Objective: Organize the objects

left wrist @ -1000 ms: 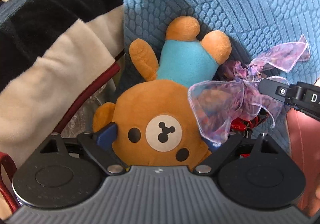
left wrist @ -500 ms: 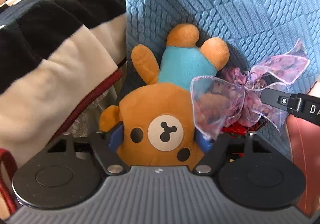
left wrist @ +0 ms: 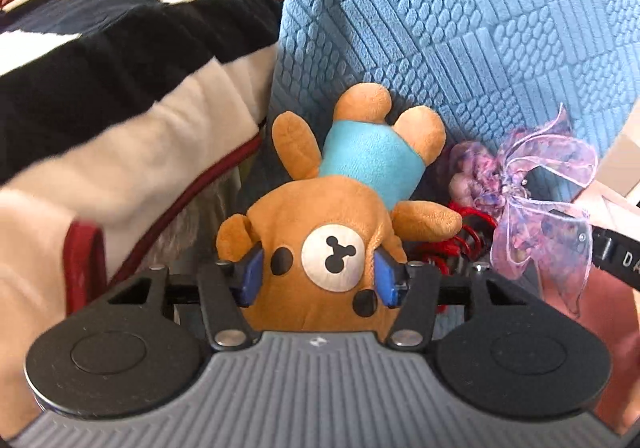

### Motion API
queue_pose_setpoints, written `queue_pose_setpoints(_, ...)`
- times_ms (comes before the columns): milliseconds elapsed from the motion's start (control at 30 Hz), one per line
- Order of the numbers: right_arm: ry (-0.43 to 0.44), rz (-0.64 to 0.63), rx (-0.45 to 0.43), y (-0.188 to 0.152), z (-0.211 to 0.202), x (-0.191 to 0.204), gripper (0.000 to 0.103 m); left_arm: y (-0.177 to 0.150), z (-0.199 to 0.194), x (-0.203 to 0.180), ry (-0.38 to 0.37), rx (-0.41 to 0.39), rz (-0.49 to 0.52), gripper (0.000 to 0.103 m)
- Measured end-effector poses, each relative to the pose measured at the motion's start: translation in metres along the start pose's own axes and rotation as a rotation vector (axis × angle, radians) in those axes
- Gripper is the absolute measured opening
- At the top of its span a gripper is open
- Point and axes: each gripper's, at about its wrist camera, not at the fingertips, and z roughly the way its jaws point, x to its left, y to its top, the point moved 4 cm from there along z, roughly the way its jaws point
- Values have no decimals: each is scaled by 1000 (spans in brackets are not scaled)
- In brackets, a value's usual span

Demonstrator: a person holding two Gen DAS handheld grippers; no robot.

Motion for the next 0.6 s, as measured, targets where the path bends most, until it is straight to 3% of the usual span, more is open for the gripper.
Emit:
queue_pose_setpoints(433,-56,-9,29,-49,-67,-1,3,-52,-34,-1,-41,76,-30,62)
queue_pose_setpoints(600,-69,-53,91,-80,-85,8,4,-69,-47,-1,-37,94,-11,64)
